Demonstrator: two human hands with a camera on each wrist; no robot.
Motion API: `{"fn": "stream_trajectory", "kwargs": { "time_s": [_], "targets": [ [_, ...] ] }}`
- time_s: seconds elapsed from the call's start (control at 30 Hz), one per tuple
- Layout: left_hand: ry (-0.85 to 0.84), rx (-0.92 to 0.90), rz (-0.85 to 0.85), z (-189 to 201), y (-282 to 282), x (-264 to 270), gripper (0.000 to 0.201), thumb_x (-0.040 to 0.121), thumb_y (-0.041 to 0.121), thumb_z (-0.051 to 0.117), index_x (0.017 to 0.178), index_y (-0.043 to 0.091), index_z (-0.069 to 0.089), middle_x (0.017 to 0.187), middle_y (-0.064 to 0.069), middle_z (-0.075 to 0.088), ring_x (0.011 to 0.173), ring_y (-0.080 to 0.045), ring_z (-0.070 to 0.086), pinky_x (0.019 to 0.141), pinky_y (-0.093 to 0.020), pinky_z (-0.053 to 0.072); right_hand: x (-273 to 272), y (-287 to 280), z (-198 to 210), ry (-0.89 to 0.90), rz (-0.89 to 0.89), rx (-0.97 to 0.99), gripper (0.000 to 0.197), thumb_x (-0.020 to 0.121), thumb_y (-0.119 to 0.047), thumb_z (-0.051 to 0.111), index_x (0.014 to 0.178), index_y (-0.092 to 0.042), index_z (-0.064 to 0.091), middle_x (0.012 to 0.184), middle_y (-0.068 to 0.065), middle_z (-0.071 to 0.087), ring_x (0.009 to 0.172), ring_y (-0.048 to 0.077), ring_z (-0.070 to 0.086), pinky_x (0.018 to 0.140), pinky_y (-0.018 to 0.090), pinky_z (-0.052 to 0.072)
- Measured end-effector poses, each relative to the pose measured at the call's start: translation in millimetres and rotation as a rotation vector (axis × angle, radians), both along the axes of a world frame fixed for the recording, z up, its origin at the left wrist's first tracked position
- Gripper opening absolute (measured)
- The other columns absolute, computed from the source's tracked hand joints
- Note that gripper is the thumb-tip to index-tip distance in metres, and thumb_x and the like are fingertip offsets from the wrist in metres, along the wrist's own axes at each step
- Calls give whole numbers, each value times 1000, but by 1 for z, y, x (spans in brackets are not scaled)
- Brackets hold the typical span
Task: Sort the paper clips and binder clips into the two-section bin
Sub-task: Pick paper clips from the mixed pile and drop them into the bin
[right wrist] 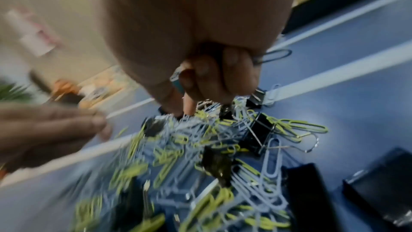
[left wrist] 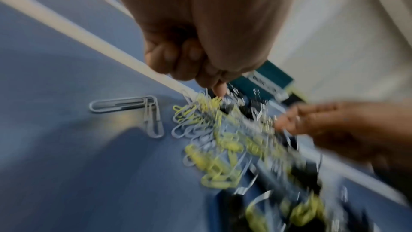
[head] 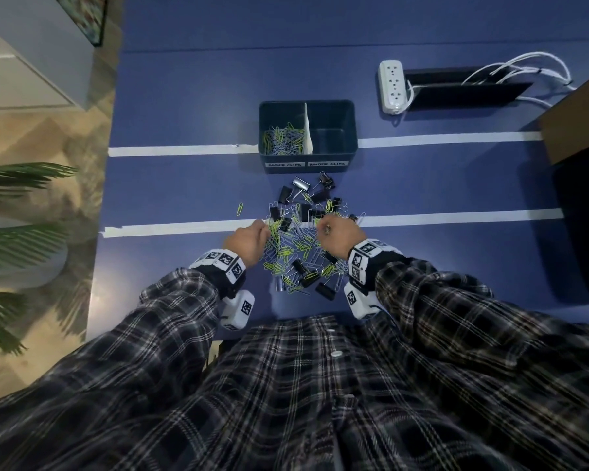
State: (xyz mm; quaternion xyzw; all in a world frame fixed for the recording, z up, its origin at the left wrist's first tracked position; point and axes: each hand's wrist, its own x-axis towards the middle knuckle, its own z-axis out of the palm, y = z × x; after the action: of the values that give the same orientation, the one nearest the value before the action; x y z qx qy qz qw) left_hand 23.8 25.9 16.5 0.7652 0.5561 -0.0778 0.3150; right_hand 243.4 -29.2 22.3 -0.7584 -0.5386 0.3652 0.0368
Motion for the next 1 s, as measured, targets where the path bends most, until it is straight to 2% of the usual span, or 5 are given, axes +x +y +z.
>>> {"fn": "stream_trajectory", "kwargs": {
  "time_s": [0.27, 0.5, 0.67, 0.8, 1.0],
  "targets": [
    [215, 80, -379, -7, -11, 6, 58, 94, 49, 45, 144, 28, 26, 118, -8, 62, 99, -32, 64, 79, -38, 49, -14, -9, -14, -305, 347, 66, 29, 96, -30, 52, 124, -24, 60, 105, 10, 69, 93, 29, 67, 80, 41, 56],
    [172, 129, -316, -8, -9, 12, 25, 99, 33, 40, 118, 19, 48, 116, -6, 64, 94, -29, 64, 81, -43, 54, -7, -10, -14, -223, 241, 102, 19, 99, -26, 45, 94, -19, 62, 91, 3, 67, 82, 25, 65, 77, 36, 54],
    [179, 172, -334, -12, -12, 8, 42, 97, 43, 42, 134, 24, 42, 124, -5, 61, 98, -27, 66, 78, -39, 55, 0, -10, -10, -181, 179, 174, 16, 95, -28, 54, 107, -19, 59, 95, 3, 69, 83, 23, 66, 70, 28, 50],
    [201, 192, -376, -7, -13, 12, 29, 101, 36, 35, 114, 17, 54, 108, -5, 65, 84, -23, 65, 73, -35, 54, -3, -8, -13, -251, 260, 118, 37, 93, -35, 57, 128, -21, 56, 112, 8, 69, 99, 28, 66, 82, 38, 54],
    [170, 177, -337, -1, -12, 12, 28, 99, 33, 36, 103, 15, 57, 103, -5, 67, 84, -27, 64, 72, -34, 50, -9, -6, -12, -319, 301, 111, 20, 98, -19, 47, 110, -17, 64, 99, 8, 68, 88, 28, 67, 68, 33, 50]
  ]
}}
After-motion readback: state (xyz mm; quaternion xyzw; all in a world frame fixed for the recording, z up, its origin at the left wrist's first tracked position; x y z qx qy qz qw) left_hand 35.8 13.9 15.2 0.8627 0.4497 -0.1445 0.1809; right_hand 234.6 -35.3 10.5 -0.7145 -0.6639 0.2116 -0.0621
